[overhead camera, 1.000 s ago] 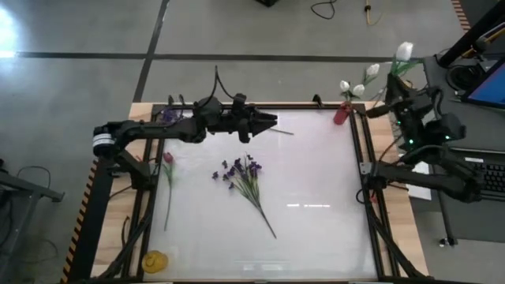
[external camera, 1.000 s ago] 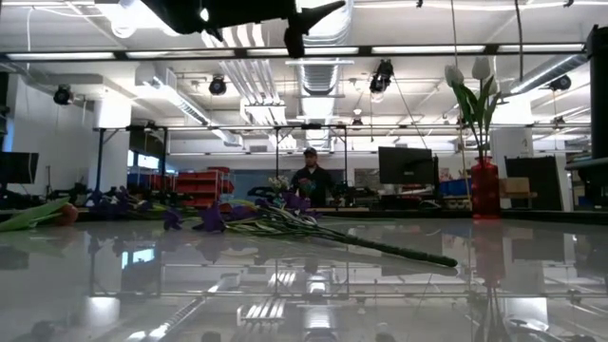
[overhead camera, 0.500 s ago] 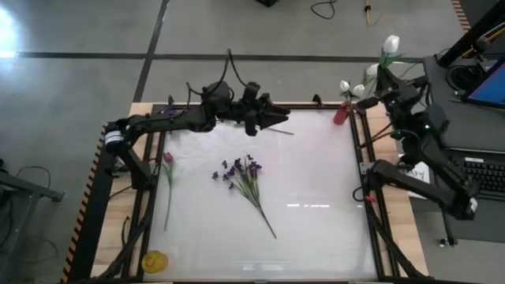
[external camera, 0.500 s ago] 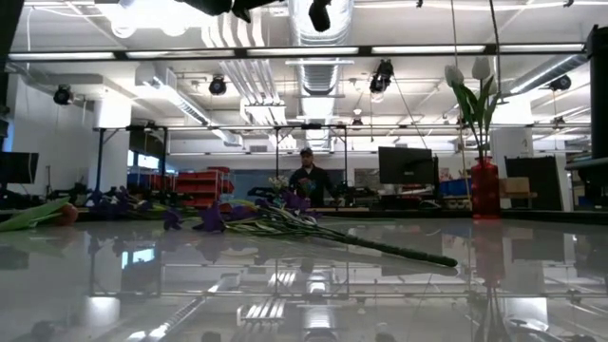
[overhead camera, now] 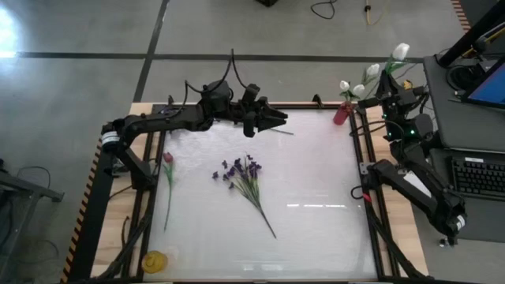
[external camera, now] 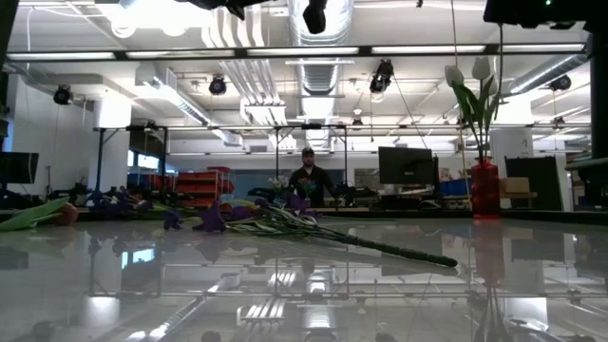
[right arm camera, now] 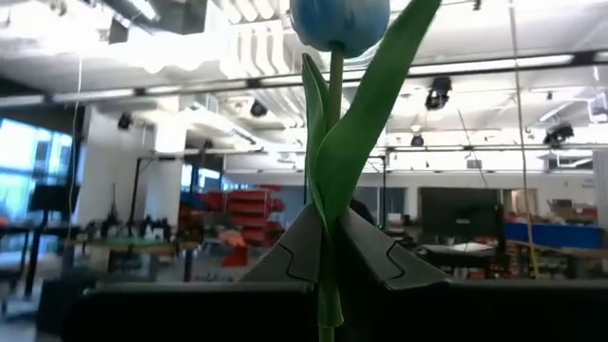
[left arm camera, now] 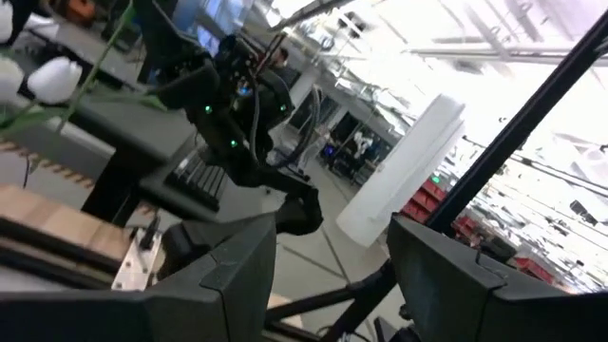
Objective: Sort flowers into vase by color
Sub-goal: Put the white tulip into the red flower vase
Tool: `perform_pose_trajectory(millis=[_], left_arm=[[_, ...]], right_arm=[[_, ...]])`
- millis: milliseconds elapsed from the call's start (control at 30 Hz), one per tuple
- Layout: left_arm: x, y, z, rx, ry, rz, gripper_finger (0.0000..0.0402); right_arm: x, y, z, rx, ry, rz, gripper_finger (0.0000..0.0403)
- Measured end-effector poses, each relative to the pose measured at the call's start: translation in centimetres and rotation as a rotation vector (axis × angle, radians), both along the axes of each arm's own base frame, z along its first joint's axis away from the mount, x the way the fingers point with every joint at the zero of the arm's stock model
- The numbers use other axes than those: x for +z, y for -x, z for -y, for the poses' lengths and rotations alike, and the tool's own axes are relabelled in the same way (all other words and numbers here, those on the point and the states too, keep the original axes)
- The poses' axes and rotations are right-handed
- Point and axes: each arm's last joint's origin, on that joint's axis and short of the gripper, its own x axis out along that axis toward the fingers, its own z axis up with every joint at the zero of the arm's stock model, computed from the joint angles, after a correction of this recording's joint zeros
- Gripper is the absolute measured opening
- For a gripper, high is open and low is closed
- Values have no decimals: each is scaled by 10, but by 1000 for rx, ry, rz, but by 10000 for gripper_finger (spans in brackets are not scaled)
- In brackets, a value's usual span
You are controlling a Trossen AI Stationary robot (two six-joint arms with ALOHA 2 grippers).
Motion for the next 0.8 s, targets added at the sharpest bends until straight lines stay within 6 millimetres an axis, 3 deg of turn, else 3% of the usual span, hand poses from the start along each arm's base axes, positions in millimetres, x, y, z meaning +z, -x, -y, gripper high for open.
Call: perform_pose_trajectory(millis=[167,267,500,633,800], left_arm=[[-1,0,0,-1,9,-12,194],[-2,0,-1,17,15,-25,194],[-22,-11,-7,162,-45,-142,194],[-20,-29,-14,189,-103,-151,194],[-11,-66,-17,184,-274,-162,194]], right_arm=[[-14,1,-1,50,-10,87,13],[-14,0,-4,173,-13,127,13],[7,0,-17,487,-35,300,13],[15,-5,-18,690,-94,328,13],[12,-18,-10,849,-219,301,13]])
